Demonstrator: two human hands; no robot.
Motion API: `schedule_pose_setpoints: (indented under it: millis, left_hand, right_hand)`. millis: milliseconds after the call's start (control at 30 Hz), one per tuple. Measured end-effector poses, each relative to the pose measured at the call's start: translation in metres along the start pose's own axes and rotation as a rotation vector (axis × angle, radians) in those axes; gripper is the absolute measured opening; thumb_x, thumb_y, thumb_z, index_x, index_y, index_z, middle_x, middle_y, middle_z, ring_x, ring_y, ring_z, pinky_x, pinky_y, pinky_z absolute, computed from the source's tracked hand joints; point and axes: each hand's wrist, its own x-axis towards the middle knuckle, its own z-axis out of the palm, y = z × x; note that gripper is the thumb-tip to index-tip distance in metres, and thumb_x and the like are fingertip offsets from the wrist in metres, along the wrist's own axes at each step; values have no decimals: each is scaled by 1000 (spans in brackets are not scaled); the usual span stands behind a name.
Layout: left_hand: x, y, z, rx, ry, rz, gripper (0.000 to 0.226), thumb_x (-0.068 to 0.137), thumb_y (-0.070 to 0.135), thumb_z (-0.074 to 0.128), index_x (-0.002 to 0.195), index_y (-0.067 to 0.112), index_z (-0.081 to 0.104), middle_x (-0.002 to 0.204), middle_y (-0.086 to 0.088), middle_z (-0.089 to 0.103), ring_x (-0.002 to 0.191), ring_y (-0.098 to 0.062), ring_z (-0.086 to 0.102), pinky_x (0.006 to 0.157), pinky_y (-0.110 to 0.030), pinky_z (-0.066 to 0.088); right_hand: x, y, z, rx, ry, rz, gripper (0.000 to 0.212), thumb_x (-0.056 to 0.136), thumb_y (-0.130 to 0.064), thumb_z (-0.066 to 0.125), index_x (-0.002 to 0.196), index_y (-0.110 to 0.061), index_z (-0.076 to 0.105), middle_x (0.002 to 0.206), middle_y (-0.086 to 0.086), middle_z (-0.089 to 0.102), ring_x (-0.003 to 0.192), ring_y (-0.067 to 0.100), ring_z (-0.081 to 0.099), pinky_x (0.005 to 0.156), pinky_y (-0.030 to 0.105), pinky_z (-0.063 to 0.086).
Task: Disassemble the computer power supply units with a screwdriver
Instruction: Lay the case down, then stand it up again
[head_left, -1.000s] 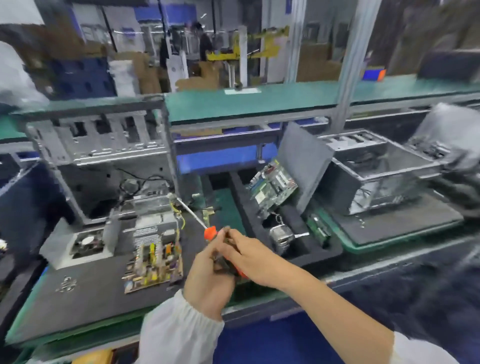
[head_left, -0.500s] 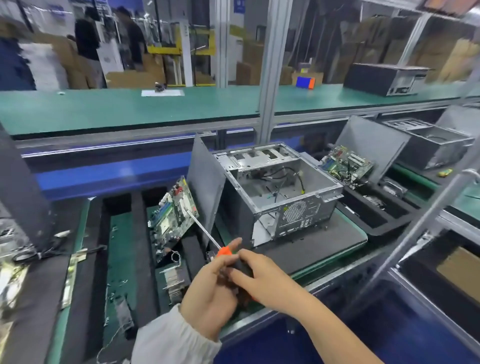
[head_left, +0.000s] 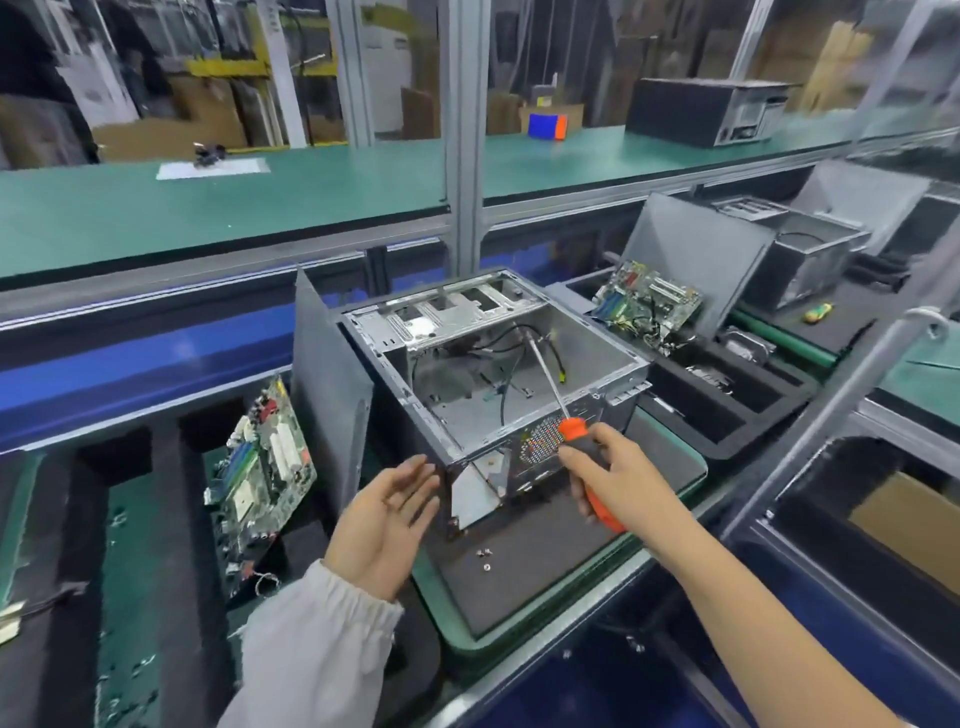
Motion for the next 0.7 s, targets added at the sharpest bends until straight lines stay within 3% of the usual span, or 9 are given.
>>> schedule_pose_setpoints:
  millis: [133, 300, 433, 500, 600, 700]
  left_hand:
    - [19, -8, 7, 106, 40, 142, 18, 96, 5, 49, 103, 5, 65, 92, -7, 69, 91, -19, 65, 80, -29, 50]
    - [46, -24, 16, 377, 279, 385, 18, 95, 7, 56, 110, 11, 66, 113, 0, 63, 109, -12, 55, 99, -32, 40]
    - [79, -22, 29, 548, 362, 392, 20, 96, 16, 56, 111, 5, 64, 109, -5, 64, 109, -20, 55, 95, -31, 43]
    - [99, -11, 37, 656, 411, 376, 34, 96, 21, 57, 122, -1, 58, 117, -11, 62, 112, -26, 56, 100, -38, 44]
    - [123, 9, 51, 786, 489, 358, 27, 95, 19, 59, 113, -1, 54, 105, -16, 58, 92, -27, 56, 81, -37, 44]
    - [139, 26, 63, 882, 557, 353, 19, 94, 12, 54, 107, 0, 47, 92, -13, 50, 84, -26, 50, 74, -38, 41]
  right_hand:
    - [40, 23, -31, -65, 17, -5, 12, 90, -20, 64, 85, -13, 55, 51, 4, 56, 42, 18, 50, 44, 27, 41]
    - [105, 39, -75, -76, 28, 21, 11, 94, -11, 56, 86, -9, 50, 57, 8, 56, 42, 18, 52, 44, 29, 45]
    - [164, 37, -117, -338, 52, -67, 9, 92, -13, 56, 88, -5, 52, 61, 9, 62, 51, 21, 57, 65, 32, 51]
    - [192, 30, -130, -452, 64, -125, 14, 89, -15, 59, 78, -8, 52, 64, 11, 61, 57, 22, 57, 61, 27, 45]
    - [236, 20, -138, -594, 31, -191, 26, 88, -18, 63, 66, -12, 50, 73, 14, 57, 75, 29, 53, 62, 32, 28]
    - [278, 18, -132, -730, -35, -184, 23, 89, -20, 60, 82, 0, 66, 80, 21, 62, 85, 38, 59, 74, 37, 41]
